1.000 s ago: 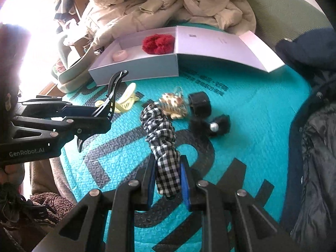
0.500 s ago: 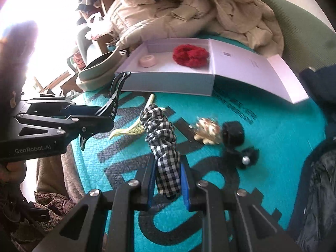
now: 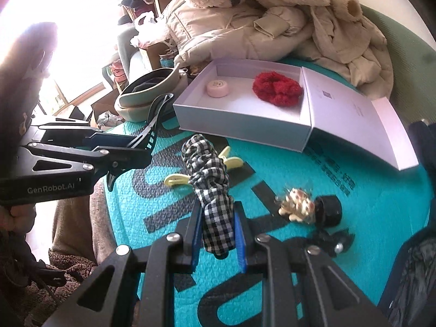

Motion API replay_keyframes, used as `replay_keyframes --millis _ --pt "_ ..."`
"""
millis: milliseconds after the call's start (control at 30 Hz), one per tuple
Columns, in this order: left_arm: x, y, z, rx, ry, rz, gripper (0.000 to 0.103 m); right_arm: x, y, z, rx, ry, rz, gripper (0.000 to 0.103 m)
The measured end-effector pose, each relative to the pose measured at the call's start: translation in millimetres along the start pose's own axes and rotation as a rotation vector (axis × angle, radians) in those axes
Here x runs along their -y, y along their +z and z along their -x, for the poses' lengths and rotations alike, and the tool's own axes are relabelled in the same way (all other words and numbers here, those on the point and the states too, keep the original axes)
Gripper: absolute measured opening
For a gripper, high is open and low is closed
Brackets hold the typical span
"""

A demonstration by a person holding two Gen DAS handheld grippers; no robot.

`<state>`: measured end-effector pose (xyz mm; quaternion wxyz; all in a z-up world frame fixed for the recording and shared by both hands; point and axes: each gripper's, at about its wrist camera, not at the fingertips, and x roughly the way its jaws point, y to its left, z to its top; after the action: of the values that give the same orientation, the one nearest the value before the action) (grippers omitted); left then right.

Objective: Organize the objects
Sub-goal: 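Carry the checkered scrunchie and black claw clip toward the white box, then lower the checkered scrunchie with the right gripper while the left lowers the black claw clip into the box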

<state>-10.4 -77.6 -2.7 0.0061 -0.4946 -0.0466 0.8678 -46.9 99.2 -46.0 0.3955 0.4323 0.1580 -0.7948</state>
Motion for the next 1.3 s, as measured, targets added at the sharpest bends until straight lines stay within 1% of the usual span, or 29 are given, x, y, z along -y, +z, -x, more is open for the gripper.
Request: replay_keyframes --millis 300,633,867,1300 --pt "-23 27 -1 0.004 0.035 0.004 0.021 2 30 -13 0.007 0.009 0.035 0.020" --pt "-45 61 -16 -0.004 0.051 0.010 0.021 10 64 -30 0.017 0.011 0.068 0.020" --pt "-59 86 -33 -0.014 0.057 0.007 0.021 16 88 -46 0.019 0.016 0.092 0.020" --pt "-82 131 -74 -0.038 0.062 0.007 0.021 40 129 -82 0.023 0.014 0.124 0.020"
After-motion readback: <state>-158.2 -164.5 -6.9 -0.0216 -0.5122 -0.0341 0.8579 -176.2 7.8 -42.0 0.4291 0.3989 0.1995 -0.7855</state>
